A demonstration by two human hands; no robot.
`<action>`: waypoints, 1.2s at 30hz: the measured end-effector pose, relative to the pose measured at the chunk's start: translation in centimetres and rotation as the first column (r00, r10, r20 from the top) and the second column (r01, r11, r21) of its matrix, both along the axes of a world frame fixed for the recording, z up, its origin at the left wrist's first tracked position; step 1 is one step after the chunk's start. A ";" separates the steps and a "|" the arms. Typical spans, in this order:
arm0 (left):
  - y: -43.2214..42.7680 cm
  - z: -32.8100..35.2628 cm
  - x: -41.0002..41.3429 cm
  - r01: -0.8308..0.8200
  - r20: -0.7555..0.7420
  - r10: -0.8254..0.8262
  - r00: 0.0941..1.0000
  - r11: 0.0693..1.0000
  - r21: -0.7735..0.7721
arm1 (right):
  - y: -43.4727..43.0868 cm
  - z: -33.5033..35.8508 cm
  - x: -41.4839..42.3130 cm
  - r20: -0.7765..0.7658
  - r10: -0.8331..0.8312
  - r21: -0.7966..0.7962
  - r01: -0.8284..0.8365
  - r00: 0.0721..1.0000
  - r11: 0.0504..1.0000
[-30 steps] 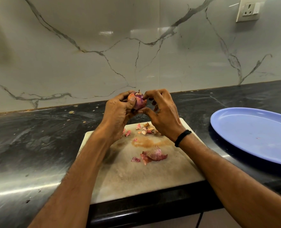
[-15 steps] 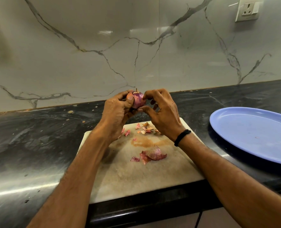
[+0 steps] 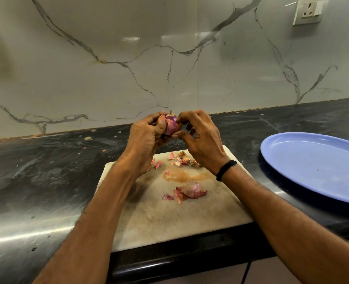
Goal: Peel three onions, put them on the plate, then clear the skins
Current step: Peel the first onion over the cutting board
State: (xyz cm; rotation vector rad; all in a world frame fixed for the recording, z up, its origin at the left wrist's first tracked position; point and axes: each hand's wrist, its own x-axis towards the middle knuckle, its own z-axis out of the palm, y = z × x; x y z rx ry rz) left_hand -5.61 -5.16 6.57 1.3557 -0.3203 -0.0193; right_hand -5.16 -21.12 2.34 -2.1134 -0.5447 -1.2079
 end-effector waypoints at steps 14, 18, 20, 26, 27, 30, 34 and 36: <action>-0.2 -0.2 0.2 -0.027 -0.004 0.027 1.000 1.000 -0.007 | 0.0 0.0 0.1 0.023 -0.044 -0.026 0.045 0.999 0.999; -0.1 -0.1 0.2 -0.035 -0.011 0.035 0.999 0.999 -0.041 | 0.1 -0.1 0.2 0.032 -0.037 -0.015 0.038 0.999 0.999; -0.1 -0.1 0.2 -0.037 -0.017 0.036 0.999 0.998 -0.053 | 0.0 -0.1 0.2 0.023 -0.034 -0.009 0.034 0.999 0.999; -0.2 -0.1 0.1 -0.054 -0.051 0.050 0.997 0.995 -0.087 | 0.0 -0.2 0.3 -0.003 -0.035 -0.001 0.035 0.999 0.999; -0.2 -0.1 0.0 -0.057 -0.053 0.052 0.997 0.994 -0.089 | 0.0 -0.2 0.3 -0.003 -0.039 0.006 0.039 0.999 0.999; -0.1 -0.1 0.1 -0.079 -0.047 0.076 0.996 0.995 -0.066 | 0.0 -0.1 0.2 0.009 -0.046 0.041 0.046 0.999 0.998; 0.0 -0.1 0.3 -0.080 -0.017 0.079 0.997 0.997 -0.025 | 0.2 0.2 -0.2 0.034 -0.003 0.068 0.000 0.999 0.998; -0.2 -0.2 0.2 -0.072 0.007 0.072 0.997 0.997 0.001 | 0.3 0.3 -0.3 0.042 0.005 0.056 -0.008 0.999 0.998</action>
